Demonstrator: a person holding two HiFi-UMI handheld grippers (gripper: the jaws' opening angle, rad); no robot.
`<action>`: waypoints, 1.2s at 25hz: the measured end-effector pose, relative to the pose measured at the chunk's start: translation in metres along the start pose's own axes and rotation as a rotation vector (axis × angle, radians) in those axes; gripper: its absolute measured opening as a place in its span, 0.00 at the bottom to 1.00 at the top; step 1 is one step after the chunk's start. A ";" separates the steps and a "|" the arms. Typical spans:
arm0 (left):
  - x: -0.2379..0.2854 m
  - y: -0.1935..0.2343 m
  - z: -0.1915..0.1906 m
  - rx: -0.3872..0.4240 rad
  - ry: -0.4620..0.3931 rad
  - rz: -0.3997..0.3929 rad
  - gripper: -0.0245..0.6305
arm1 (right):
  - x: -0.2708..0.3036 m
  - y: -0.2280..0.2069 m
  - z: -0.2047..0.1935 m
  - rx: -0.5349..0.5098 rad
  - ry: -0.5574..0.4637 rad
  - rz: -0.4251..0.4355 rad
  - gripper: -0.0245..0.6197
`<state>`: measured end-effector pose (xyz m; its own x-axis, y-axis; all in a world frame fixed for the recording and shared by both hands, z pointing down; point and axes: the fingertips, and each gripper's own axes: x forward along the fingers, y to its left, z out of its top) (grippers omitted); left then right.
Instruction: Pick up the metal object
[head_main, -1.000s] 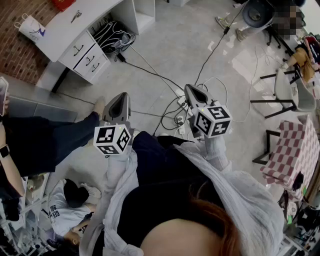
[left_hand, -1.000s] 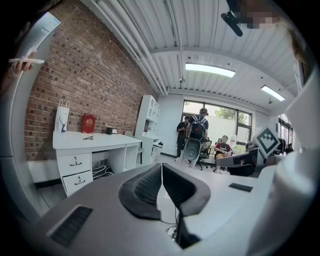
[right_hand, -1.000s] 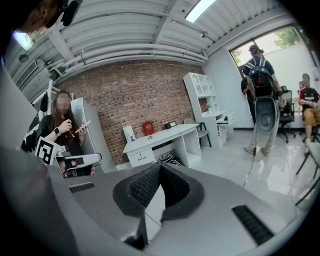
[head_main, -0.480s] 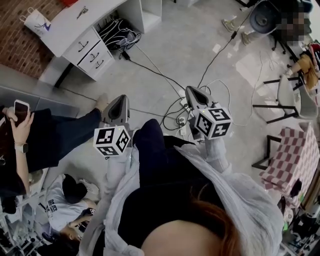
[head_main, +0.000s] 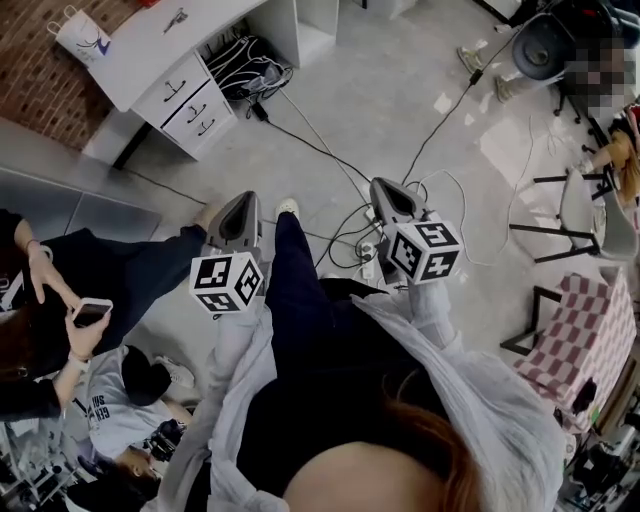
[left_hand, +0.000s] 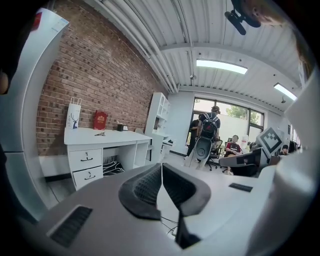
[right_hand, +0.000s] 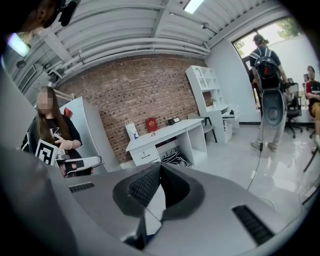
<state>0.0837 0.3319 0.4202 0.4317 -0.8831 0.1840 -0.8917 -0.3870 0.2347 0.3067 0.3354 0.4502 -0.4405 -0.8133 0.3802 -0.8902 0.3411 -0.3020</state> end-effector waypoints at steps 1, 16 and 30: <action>0.006 0.003 0.002 0.000 0.000 -0.001 0.07 | 0.006 -0.001 0.003 0.004 -0.001 0.002 0.05; 0.108 0.111 0.064 -0.021 -0.038 0.065 0.07 | 0.161 0.003 0.087 -0.003 0.020 0.067 0.05; 0.174 0.215 0.116 -0.023 -0.064 0.091 0.07 | 0.282 0.029 0.147 -0.017 0.023 0.091 0.05</action>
<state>-0.0493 0.0644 0.3917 0.3388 -0.9297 0.1446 -0.9232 -0.2989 0.2415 0.1736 0.0463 0.4198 -0.5218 -0.7677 0.3720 -0.8483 0.4208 -0.3214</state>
